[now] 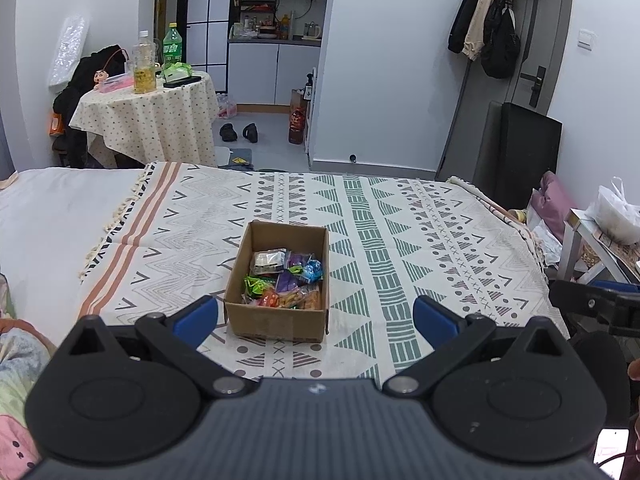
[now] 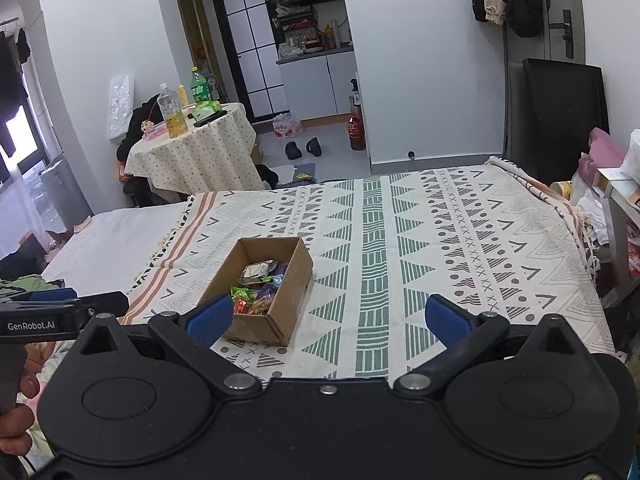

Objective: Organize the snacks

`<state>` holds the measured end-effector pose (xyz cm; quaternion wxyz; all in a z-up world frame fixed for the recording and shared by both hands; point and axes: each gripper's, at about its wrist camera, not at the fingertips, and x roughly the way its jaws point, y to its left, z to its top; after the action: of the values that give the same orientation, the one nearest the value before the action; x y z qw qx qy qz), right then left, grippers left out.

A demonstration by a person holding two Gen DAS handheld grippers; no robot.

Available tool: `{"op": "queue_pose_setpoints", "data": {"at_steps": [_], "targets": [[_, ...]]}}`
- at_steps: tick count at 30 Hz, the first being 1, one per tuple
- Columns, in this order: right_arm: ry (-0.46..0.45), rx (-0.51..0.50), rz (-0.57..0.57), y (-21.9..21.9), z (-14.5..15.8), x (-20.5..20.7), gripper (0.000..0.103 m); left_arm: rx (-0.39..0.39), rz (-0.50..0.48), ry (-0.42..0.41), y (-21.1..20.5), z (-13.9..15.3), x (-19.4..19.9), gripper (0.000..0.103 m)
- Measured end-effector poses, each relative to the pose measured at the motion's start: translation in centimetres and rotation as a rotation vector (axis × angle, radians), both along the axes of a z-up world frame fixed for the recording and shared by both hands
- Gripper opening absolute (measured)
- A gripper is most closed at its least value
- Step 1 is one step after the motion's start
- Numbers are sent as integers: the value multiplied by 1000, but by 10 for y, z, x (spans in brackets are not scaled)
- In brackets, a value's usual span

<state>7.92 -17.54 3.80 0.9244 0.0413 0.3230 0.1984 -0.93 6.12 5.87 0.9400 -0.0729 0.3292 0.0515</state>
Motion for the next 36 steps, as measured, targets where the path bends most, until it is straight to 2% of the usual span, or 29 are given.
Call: {"op": "queue_pose_setpoints", "data": {"at_steps": [32,36], "targets": [[-8,-23,0,2,-3,-3,103,-5,-10,5,-2,-3,-2,103],[-2,-30,4,4,-4,-3,103,4,14,-2,-1,-3,-4,103]]}}
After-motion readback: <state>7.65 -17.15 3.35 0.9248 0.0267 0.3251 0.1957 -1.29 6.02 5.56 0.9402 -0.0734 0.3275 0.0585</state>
